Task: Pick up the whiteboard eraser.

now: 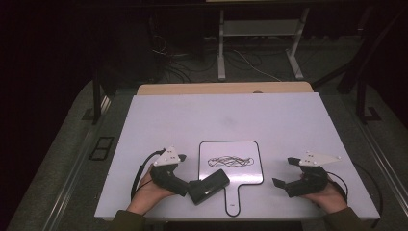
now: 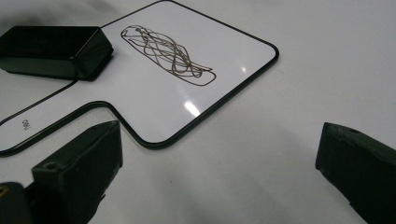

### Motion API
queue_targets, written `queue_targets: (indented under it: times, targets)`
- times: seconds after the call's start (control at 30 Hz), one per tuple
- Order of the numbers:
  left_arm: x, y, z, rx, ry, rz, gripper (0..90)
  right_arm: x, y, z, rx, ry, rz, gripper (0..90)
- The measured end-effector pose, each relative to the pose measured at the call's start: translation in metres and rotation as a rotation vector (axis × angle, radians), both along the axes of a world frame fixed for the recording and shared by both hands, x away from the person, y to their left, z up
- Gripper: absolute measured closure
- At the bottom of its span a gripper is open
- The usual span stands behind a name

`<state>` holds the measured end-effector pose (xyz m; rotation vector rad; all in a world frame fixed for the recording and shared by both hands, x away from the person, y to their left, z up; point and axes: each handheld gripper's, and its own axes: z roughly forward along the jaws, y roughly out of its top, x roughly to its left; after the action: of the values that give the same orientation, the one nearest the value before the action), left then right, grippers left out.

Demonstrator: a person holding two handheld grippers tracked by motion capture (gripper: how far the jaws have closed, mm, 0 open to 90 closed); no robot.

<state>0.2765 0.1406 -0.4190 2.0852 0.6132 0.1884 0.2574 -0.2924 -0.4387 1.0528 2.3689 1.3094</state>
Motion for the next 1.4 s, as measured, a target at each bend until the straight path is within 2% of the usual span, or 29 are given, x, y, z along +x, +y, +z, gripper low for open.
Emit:
queue_targets:
  times: [0.2, 0.53, 0.63, 0.87, 1.1, 1.13, 1.2, 1.4]
  targets:
    - [-0.002, -0.009, 0.0, 0.007, 0.007, -0.021, 0.0, 0.001, 0.0, -0.001, -0.003, 0.004, 0.005, 0.0]
    - [-0.008, -0.024, 0.001, 0.036, 0.02, -0.066, 7.5, 0.001, 0.0, -0.001, -0.006, 0.006, 0.003, 0.0]
    - [-0.008, -0.028, 0.001, 0.043, 0.029, -0.081, 12.9, 0.001, 0.001, -0.001, -0.008, 0.005, 0.004, 0.0]
    - [-0.012, -0.039, -0.002, 0.091, 0.038, -0.099, 16.5, 0.001, 0.001, -0.002, -0.006, 0.012, 0.0, 0.0]
    - [-0.016, -0.047, -0.005, 0.125, 0.024, -0.118, 22.4, 0.001, 0.001, -0.002, -0.006, 0.014, -0.002, 0.0]
    - [-0.017, -0.049, -0.006, 0.142, 0.022, -0.124, 23.0, 0.001, 0.001, -0.002, -0.006, 0.014, -0.002, 0.0]
    - [-0.017, -0.05, -0.007, 0.142, 0.024, -0.123, 23.8, 0.001, 0.0, -0.002, -0.008, 0.015, -0.002, 0.0]
    - [-0.02, -0.056, -0.011, 0.198, 0.016, -0.135, 28.4, 0.001, 0.0, -0.002, -0.006, 0.014, -0.004, 0.0]
